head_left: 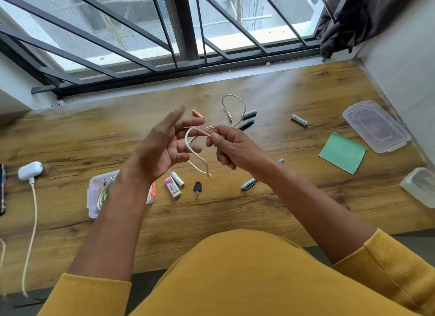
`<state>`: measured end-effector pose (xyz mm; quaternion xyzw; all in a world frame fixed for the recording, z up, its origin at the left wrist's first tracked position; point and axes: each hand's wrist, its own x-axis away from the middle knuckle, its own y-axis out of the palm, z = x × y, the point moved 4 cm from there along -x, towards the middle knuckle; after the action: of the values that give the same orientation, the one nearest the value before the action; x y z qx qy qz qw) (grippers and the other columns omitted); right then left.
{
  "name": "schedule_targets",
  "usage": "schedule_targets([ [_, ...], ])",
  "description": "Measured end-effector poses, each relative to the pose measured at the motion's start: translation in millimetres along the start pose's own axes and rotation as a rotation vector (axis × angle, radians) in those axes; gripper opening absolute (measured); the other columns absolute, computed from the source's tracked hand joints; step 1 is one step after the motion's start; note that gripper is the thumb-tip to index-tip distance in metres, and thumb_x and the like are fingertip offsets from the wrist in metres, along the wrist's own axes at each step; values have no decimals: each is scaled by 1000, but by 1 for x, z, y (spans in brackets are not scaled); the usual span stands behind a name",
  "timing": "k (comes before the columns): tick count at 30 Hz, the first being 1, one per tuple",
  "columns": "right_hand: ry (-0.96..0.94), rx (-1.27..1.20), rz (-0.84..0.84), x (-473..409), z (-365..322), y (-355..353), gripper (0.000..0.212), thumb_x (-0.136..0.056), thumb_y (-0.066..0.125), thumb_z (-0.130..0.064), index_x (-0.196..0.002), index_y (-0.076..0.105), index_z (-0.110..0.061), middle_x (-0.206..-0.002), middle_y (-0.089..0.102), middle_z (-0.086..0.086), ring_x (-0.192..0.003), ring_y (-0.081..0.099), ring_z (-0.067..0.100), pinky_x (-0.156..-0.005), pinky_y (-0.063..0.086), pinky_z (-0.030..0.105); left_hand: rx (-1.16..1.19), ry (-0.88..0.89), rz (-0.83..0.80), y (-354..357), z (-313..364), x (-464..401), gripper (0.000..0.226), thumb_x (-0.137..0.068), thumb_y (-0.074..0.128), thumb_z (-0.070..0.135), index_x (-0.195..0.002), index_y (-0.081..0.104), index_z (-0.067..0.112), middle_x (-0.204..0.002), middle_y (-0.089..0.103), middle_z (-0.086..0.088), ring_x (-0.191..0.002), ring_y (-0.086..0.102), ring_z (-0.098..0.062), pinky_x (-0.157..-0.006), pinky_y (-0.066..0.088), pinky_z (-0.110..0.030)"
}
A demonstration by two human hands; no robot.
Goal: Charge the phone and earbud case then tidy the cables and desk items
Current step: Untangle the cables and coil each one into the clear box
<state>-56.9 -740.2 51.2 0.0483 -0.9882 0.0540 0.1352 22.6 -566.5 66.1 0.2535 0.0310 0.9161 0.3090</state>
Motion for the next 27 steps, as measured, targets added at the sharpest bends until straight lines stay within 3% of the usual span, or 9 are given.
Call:
schedule_targets([
  [3, -2, 97, -41, 4, -4, 2, 30, -113, 48, -26, -114, 63, -1, -67, 52, 6, -55, 43, 10, -50, 34, 21, -360, 110, 53, -4, 8, -2, 32, -92, 81, 33, -119, 79, 16, -101, 79, -8, -58, 56, -7, -53, 40, -21],
  [5, -9, 136, -69, 6, -6, 5, 28, -110, 54, -26, -114, 65, 0, -69, 54, 6, -55, 44, 9, -49, 35, 19, -510, 148, 74, -7, 11, -4, 20, -90, 83, 15, -110, 82, 15, -75, 72, -5, -54, 52, -8, -51, 38, -23],
  [7, -16, 164, -101, 7, -7, 7, 27, -109, 58, -24, -115, 65, 1, -70, 57, 8, -57, 49, 10, -50, 40, 20, -644, 157, 94, -10, 15, -4, 16, -90, 83, 10, -104, 83, 16, -64, 70, 1, -51, 52, -7, -49, 39, -24],
  [10, -15, 214, -171, 8, -6, 5, 26, -108, 59, -22, -113, 69, 2, -74, 63, 11, -63, 58, 17, -61, 50, 28, -789, 199, 122, -19, 21, -3, 14, -89, 85, 13, -98, 85, 24, -71, 76, 0, -51, 54, -2, -49, 42, -21],
  [14, 4, 227, -328, 10, -5, -1, 33, -111, 53, -22, -107, 72, 6, -78, 66, 17, -71, 62, 29, -70, 53, 32, -736, 264, 53, -26, 25, 3, 12, -88, 86, 21, -99, 85, 27, -69, 73, 6, -55, 54, 1, -50, 41, -16],
  [18, -22, 276, -428, 9, -11, -5, 35, -108, 59, -22, -99, 69, 10, -80, 68, 20, -74, 65, 30, -73, 55, 34, -743, 343, 53, -28, 25, 5, 10, -87, 85, 24, -97, 86, 25, -60, 66, 12, -52, 49, 0, -48, 39, -14],
  [22, -88, 266, -518, 9, -19, -9, 28, -108, 57, -14, -101, 69, 11, -88, 70, 22, -85, 67, 29, -87, 55, 39, -801, 369, 123, -34, 27, 5, 11, -89, 85, 19, -95, 85, 27, -59, 67, 12, -51, 49, -1, -49, 38, -13],
  [25, -175, 127, -559, 10, -30, -11, 30, -111, 47, -9, -103, 68, 10, -92, 71, 14, -86, 70, 16, -83, 54, 23, -840, 381, 191, -35, 25, 8, 11, -89, 86, 21, -93, 84, 31, -61, 69, 11, -52, 50, -2, -51, 40, -14],
  [27, -236, -40, -511, 9, -37, -12, 33, -113, 38, -7, -103, 66, 7, -91, 69, 16, -85, 71, 19, -78, 51, 19, -850, 392, 218, -29, 21, 9, 10, -92, 83, 22, -94, 84, 31, -70, 74, 9, -56, 53, -1, -54, 45, -19],
])
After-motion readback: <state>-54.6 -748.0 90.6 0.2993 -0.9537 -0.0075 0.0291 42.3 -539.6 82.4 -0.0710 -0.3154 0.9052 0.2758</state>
